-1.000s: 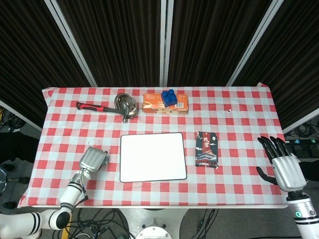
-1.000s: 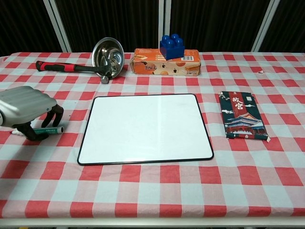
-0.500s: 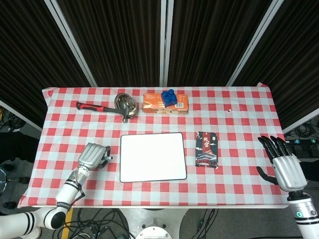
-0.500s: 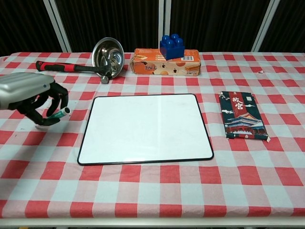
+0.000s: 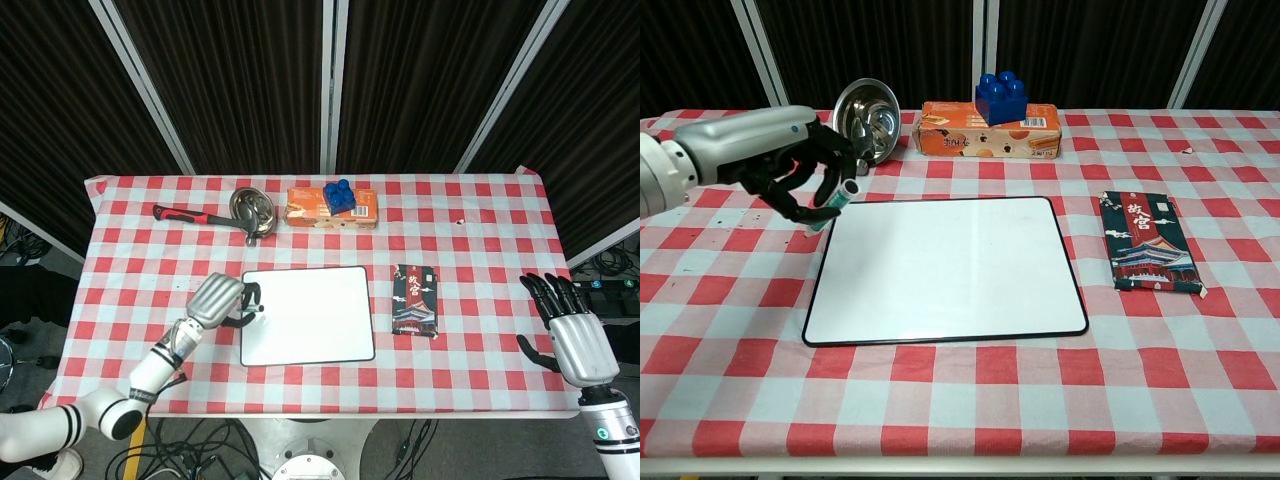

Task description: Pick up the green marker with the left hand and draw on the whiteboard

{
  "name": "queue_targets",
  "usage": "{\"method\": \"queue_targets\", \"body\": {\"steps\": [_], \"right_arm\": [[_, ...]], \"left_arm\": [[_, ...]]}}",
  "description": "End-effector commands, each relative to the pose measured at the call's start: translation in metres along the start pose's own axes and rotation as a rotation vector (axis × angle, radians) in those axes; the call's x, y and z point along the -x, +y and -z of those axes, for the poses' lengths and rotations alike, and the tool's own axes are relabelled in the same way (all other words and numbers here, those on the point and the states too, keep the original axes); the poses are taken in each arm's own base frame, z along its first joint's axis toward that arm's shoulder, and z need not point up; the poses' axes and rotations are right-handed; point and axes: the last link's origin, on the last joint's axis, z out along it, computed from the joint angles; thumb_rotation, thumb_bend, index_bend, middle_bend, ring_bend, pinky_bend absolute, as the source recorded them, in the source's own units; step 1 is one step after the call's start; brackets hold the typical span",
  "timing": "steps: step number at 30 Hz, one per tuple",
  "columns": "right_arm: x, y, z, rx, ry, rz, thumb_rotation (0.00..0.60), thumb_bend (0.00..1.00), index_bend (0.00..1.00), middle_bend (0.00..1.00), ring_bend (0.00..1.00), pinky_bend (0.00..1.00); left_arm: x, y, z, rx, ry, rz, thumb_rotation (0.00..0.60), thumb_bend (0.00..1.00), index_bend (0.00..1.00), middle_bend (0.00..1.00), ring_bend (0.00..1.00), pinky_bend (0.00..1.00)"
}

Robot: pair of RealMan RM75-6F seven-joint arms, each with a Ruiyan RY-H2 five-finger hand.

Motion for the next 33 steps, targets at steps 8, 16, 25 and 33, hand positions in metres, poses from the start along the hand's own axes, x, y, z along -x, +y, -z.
{"method": "queue_targets", "body": {"steps": [8, 16, 25, 33], "right_arm": [[0.000, 0.003, 0.000, 0.006, -0.001, -0.002, 0.600, 0.22, 0.00, 0.07, 0.00, 0.08], [0.002, 0.005, -0.001, 0.007, -0.007, -0.007, 0.600, 0.22, 0.00, 0.07, 0.00, 0.08], [0.002, 0.008, 0.001, 0.014, -0.007, -0.009, 0.600, 0.22, 0.00, 0.07, 0.00, 0.08], [-0.001, 0.015, 0.007, 0.031, 0.002, -0.009, 0.600, 0.22, 0.00, 0.07, 0.00, 0.08]], "left_arm": [[0.015, 0.009, -0.017, -0.032, -0.077, -0.032, 0.600, 0.38, 0.56, 0.63, 0.77, 1.00], [0.022, 0.011, -0.026, -0.047, -0.099, 0.008, 0.600, 0.38, 0.56, 0.63, 0.77, 1.00], [0.032, 0.022, -0.042, -0.034, -0.131, 0.054, 0.600, 0.37, 0.56, 0.63, 0.77, 1.00], [0.045, 0.061, -0.071, 0.037, -0.149, 0.113, 0.600, 0.37, 0.56, 0.63, 0.77, 1.00]]}}
